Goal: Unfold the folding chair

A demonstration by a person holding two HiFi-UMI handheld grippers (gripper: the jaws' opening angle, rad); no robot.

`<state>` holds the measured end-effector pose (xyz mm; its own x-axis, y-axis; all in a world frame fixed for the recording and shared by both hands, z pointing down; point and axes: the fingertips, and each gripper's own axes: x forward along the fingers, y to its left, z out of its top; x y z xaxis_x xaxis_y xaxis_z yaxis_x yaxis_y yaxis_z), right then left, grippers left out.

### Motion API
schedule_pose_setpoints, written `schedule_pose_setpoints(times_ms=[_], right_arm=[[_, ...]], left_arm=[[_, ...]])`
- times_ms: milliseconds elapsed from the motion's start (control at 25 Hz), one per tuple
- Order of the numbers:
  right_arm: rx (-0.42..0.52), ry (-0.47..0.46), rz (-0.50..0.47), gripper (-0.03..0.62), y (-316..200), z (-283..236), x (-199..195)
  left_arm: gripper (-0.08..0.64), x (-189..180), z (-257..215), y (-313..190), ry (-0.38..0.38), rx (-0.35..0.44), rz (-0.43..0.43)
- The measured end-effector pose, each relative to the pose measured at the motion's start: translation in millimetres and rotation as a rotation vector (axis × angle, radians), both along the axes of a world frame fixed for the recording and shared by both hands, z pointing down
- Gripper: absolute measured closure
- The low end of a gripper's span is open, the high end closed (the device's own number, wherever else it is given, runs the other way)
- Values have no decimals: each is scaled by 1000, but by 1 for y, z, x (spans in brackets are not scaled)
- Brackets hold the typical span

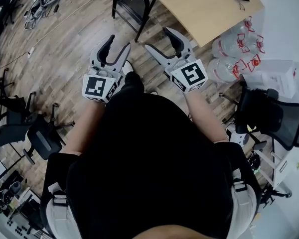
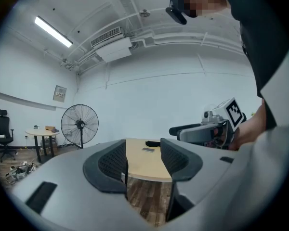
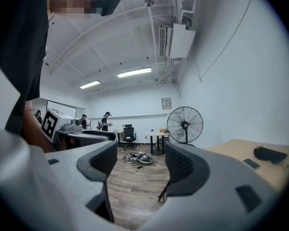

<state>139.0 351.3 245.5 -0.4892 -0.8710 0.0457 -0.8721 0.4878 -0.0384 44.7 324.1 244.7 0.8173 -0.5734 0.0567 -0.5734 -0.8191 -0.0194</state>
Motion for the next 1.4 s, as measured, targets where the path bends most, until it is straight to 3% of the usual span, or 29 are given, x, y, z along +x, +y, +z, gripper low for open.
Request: schedule_pose_setpoints(times_ms=[320,800,1160,1400], right_arm=[[-24,12,13,265,-106,-4,-2],[-68,26,57,258,-242,-3,-27],[-105,14,80,258,-299,10,-34],[-130,6,48,259,-333,20,-10]], left_arm=[[324,-1,-2,-107,-16,-8,22],[310,-30,6,-244,2,-59,49],[309,-41,16,-308,10,-93,60],[310,-22,24,-344,7,-115,25]])
